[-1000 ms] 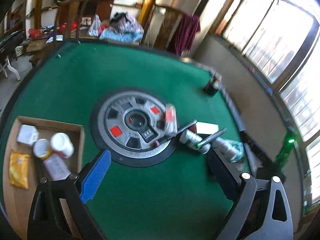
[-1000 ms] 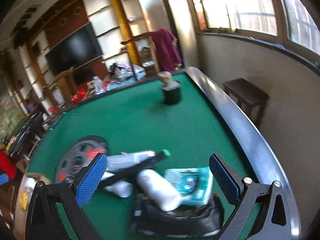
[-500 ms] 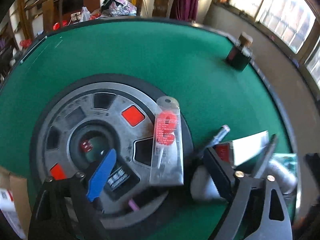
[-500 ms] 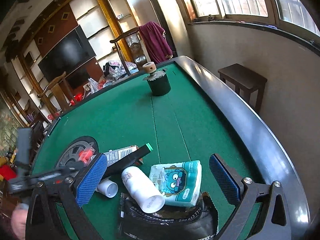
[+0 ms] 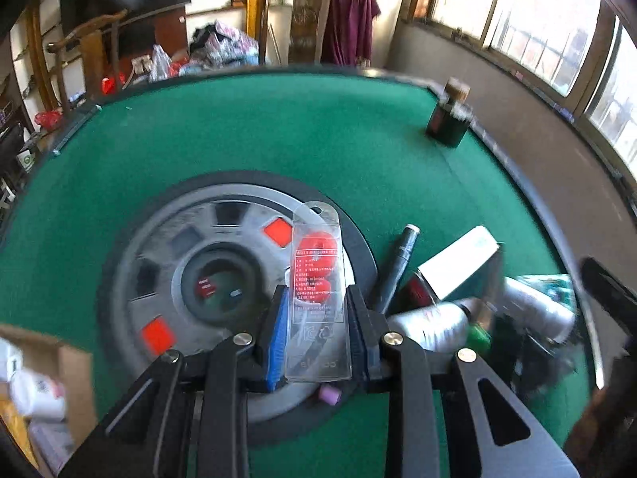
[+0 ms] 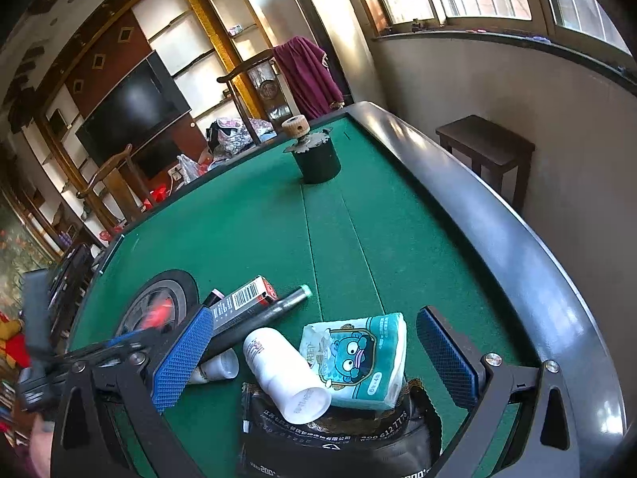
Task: Organize objects
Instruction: 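Grasp the clear red-item packet with the left tool while the right tool grasps a white barcode box, then carry the clear packet and white box into the tray and open both tools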
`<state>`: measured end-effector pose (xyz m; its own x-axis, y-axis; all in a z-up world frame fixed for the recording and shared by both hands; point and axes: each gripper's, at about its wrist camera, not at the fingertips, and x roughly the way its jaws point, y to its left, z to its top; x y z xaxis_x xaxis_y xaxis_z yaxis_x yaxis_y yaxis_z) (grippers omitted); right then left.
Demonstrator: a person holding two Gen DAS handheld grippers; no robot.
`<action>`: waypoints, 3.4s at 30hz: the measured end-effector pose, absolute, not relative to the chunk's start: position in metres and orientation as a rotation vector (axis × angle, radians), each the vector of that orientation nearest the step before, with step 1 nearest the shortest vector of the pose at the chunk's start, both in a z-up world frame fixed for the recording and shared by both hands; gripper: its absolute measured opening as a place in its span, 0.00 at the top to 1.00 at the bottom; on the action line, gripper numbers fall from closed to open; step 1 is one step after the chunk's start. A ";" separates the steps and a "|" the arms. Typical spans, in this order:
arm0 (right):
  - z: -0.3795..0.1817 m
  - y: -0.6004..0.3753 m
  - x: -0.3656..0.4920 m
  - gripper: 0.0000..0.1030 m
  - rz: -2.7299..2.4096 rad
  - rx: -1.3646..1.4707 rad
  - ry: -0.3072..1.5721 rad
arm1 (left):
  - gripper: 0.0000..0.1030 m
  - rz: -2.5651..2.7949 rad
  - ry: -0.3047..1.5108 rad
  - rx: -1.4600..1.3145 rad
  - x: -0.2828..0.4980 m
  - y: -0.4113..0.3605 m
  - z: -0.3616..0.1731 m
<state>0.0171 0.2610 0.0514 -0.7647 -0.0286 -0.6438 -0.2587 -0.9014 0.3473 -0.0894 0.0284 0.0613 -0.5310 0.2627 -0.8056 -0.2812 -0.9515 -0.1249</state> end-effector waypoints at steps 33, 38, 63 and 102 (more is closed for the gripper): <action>0.034 0.180 -0.131 0.50 2.445 -1.636 0.529 | 0.74 2.527 -0.165 -1.324 0.057 -0.081 0.019; 0.021 0.179 -0.138 0.55 2.392 -1.656 0.562 | 0.71 2.526 -0.199 -1.302 0.057 -0.082 0.018; 0.065 0.171 -0.002 0.72 2.754 -1.559 0.918 | 0.75 2.531 -0.328 -1.134 0.113 -0.105 0.063; 0.000 -0.132 0.023 0.69 2.959 -2.187 0.581 | 0.39 2.753 -0.653 -1.281 0.115 -0.273 0.032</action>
<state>0.0226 -0.1325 0.0001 -0.2023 -0.6053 -0.7699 0.2693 -0.7902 0.5505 0.1149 -0.2729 0.0324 -0.6593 0.2049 -0.7234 0.1418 -0.9110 -0.3873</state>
